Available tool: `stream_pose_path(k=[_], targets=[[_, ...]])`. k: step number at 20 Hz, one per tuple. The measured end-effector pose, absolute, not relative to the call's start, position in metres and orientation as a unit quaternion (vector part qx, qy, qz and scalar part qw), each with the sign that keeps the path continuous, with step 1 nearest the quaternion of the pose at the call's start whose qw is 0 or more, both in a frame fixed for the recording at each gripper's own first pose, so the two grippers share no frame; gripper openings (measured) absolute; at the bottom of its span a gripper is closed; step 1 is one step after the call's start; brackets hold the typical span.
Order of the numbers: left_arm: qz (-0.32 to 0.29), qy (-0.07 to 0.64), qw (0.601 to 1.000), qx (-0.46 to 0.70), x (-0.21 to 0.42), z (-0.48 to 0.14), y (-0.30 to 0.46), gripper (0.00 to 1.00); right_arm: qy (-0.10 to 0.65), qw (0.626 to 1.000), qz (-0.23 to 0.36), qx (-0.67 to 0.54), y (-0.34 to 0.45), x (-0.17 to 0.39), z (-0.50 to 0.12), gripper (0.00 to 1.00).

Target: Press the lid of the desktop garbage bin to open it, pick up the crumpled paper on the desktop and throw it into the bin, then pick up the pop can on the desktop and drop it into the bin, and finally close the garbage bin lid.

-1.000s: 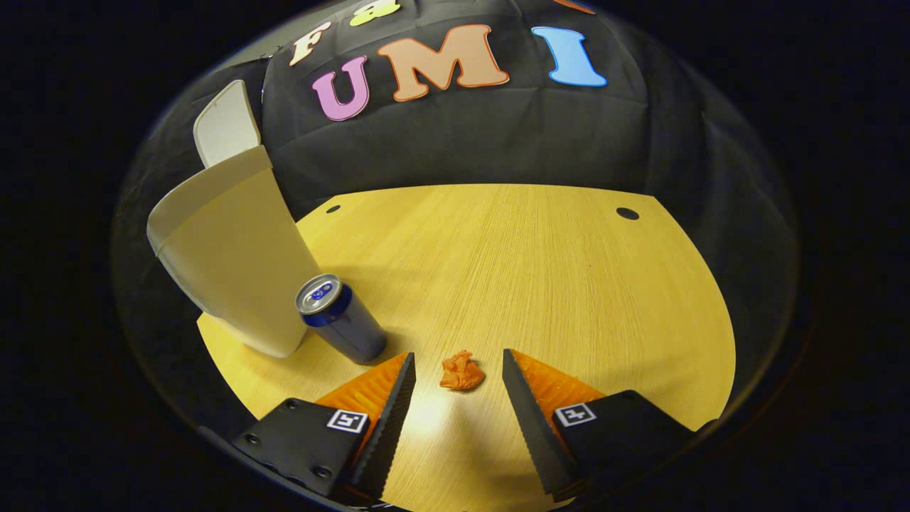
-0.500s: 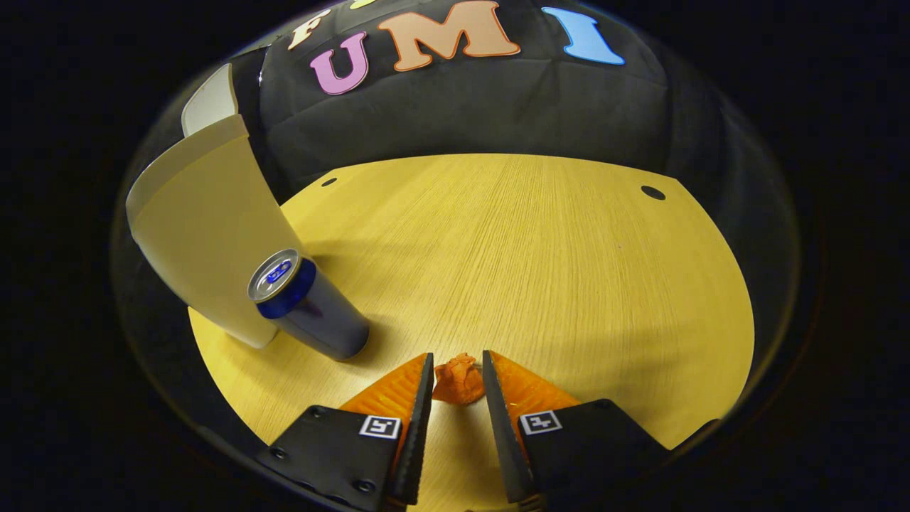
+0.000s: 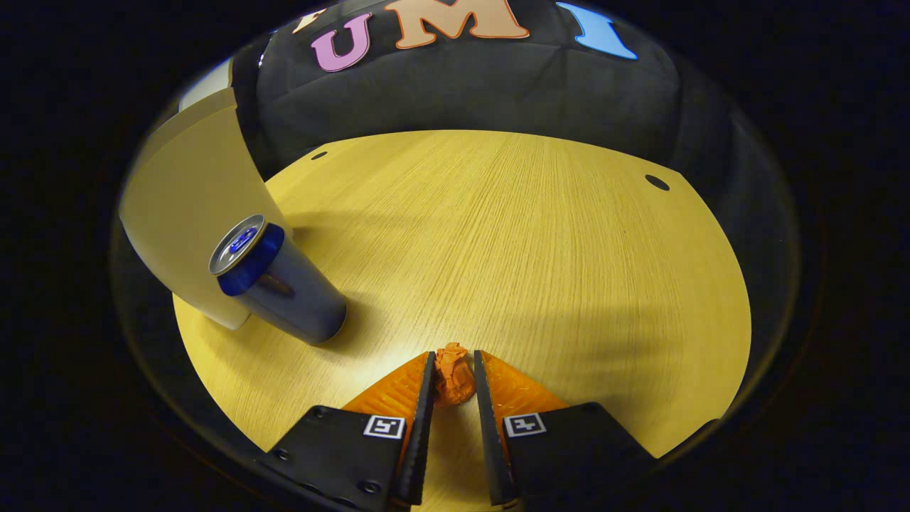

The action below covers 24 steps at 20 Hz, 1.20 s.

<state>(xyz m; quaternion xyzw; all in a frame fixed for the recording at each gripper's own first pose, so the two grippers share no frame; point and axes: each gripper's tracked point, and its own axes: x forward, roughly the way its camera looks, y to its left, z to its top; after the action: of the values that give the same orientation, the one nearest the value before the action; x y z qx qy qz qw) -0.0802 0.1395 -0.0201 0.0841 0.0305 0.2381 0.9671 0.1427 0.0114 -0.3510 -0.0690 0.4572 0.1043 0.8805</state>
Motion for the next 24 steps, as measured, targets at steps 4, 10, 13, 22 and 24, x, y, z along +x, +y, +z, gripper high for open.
stream_pose_path(k=[4,10,13,22,24], targets=[[0.236,0.031,0.968,0.084,-0.079,-0.022,0.142,0.91,0.459,0.877,0.126,-0.073,0.019,0.141,-0.354,0.24],[0.229,0.021,0.97,0.078,-0.079,-0.02,0.148,0.88,0.426,0.891,0.144,-0.061,0.031,0.141,-0.319,0.17],[0.227,0.023,0.971,0.076,-0.079,-0.024,0.153,0.89,0.384,0.906,0.169,-0.045,0.053,0.142,-0.264,0.17],[0.221,0.018,0.973,0.063,-0.084,-0.023,0.174,0.91,0.168,0.922,0.348,-0.012,0.239,0.121,-0.043,0.16],[0.228,0.013,0.972,0.061,-0.089,-0.021,0.184,0.91,0.154,0.915,0.372,-0.025,0.275,0.114,-0.037,0.17]])
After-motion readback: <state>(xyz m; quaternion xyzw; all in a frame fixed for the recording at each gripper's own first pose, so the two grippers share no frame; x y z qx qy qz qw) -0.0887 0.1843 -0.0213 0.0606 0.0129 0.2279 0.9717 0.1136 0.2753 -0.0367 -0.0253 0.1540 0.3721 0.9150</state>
